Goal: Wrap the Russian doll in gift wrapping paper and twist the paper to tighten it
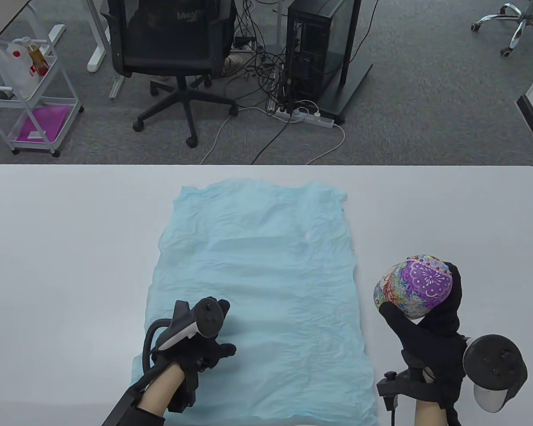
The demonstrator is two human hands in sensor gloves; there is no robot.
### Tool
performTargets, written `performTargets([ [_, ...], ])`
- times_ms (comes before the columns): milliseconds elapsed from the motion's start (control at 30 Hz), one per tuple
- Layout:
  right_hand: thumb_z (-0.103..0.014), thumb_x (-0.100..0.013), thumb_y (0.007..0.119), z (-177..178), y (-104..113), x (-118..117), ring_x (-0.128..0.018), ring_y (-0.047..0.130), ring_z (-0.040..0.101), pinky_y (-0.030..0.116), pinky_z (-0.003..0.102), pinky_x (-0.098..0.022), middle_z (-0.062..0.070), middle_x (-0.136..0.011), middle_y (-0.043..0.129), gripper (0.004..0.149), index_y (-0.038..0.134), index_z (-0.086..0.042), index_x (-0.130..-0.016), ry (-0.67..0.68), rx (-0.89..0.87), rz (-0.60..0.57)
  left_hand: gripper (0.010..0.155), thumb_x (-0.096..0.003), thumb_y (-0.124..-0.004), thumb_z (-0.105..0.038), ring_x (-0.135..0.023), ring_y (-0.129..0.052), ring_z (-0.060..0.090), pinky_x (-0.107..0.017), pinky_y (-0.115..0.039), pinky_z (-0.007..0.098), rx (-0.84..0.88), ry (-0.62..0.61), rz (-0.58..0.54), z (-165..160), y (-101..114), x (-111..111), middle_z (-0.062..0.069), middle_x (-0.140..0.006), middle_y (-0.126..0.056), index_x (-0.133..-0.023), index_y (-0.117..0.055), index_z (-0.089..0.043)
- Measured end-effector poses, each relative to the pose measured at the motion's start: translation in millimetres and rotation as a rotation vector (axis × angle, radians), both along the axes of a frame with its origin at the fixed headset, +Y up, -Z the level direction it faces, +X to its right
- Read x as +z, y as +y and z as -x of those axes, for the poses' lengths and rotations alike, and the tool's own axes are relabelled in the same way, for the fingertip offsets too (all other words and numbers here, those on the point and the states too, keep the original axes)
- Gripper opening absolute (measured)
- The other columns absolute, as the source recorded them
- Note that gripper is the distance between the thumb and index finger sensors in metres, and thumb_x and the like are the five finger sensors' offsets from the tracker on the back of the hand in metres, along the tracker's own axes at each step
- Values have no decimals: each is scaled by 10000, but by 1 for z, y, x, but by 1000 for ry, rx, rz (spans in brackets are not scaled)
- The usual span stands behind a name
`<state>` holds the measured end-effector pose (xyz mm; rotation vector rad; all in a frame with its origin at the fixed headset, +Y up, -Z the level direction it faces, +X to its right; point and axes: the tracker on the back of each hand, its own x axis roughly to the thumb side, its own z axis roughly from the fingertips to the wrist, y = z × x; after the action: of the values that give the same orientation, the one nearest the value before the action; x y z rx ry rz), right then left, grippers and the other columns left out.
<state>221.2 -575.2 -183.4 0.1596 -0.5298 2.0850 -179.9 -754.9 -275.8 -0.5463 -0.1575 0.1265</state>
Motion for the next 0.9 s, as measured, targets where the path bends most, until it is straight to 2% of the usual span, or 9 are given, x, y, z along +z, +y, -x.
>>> performTargets([
  [133,-651,-525,811,33,48,10,-1161,464,307,391,614,-856,23,-1222,217,1045,15,-274,-1086,-131,205,-70,937,-326,-661,-678,-1160,-475,275,-790,-526,593,13,12,-5,4,1,0,-31,-1173,-146,-1034,-112,-405],
  [233,-638,-493,837,57,74,7,-1141,509,316,414,621,-841,31,-1215,275,1036,78,-275,-1097,-251,320,-161,932,-325,-661,-677,-1159,-479,274,-790,-529,591,18,19,-12,6,3,-1,-31,-1174,-159,-1036,-123,-404],
  [333,-621,-458,862,84,92,-7,-1126,548,318,434,626,-828,28,-1210,333,1026,141,-281,-1104,-299,420,-225,925,-324,-664,-675,-1157,-483,275,-789,-530,592,21,25,-18,7,4,-1,-30,-1177,-177,-1040,-145,-404],
  [433,-611,-469,866,118,98,-28,-1151,509,298,393,619,-851,-2,-1223,298,1023,123,-308,-1103,-268,566,-158,922,-322,-666,-674,-1155,-490,273,-787,-532,593,17,32,-32,9,6,-1,-31,-1178,-194,-1042,-158,-402],
  [600,-596,-451,886,175,71,-71,-1162,506,276,377,615,-861,-30,-1226,314,1015,155,-329,-1102,-261,860,-98,910,-320,-668,-673,-1152,-503,271,-784,-539,591,32,56,-51,15,9,-2,-33,-1180,-232,-1046,-191,-401],
  [733,-586,-423,902,204,32,-98,-1146,540,278,401,616,-852,-32,-1216,354,1009,199,-325,-1099,-207,969,-50,901,-321,-671,-671,-1150,-514,269,-784,-540,590,49,78,-49,21,9,-5,-32,-1181,-258,-1048,-214,-398],
  [767,-588,-420,902,212,15,-106,-1144,546,278,409,615,-850,-29,-1215,361,1010,205,-322,-1100,-179,1017,-26,898,-321,-671,-670,-1149,-513,269,-784,-540,589,50,85,-47,23,9,-6,-31,-1181,-263,-1049,-220,-397],
  [900,-584,-392,913,226,-28,-122,-1125,584,282,437,620,-836,-27,-1204,405,1008,246,-314,-1097,-118,1095,21,896,-320,-672,-671,-1148,-516,269,-783,-541,590,57,98,-45,26,9,-8,-33,-1181,-271,-1049,-230,-396],
])
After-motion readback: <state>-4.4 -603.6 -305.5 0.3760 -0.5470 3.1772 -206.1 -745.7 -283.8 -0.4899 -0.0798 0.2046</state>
